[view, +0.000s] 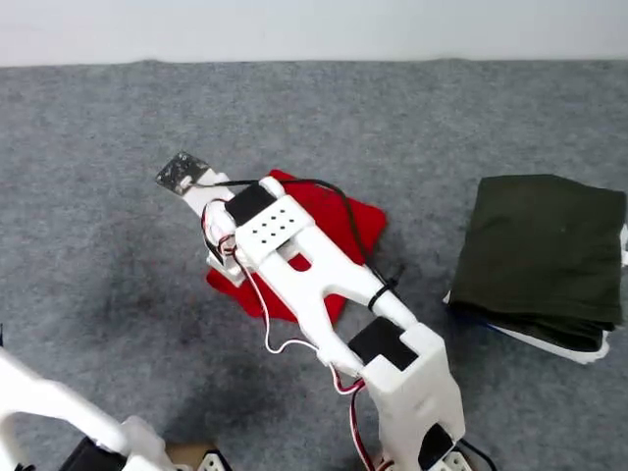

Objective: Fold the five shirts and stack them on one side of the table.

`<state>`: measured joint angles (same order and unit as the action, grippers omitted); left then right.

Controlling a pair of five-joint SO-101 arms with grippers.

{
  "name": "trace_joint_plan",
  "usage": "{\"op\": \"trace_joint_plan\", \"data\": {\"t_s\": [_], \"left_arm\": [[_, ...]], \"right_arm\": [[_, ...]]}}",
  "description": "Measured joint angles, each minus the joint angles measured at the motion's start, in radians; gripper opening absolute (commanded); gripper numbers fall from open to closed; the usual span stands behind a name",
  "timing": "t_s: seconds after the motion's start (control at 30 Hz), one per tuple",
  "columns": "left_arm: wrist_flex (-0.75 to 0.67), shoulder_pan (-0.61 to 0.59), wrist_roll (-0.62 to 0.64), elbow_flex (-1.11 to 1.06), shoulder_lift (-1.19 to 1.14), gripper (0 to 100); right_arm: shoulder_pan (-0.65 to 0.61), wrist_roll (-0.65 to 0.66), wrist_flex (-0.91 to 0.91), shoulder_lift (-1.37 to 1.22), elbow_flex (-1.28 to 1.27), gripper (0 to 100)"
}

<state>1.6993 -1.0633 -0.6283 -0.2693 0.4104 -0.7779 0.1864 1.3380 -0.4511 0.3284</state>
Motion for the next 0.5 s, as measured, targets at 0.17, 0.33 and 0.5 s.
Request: {"op": "trace_joint_plan", "data": {"t_s": [0.17,0.33,0.5], "left_arm": [[0.000,0.000,0.000,0.000,0.000,1],[0.000,0.000,0.000,0.000,0.000,1],[0.000,0.000,0.000,-0.003,0.000,1]], "right_arm": [[-0.040,0.000,-0.064,-0.038,0.000,0.9],[-0.052,0.000,-0.199,-0.144,0.000,0.9],[-0.051,0.000,-0.109,-0.152,0.043,0.9]]}}
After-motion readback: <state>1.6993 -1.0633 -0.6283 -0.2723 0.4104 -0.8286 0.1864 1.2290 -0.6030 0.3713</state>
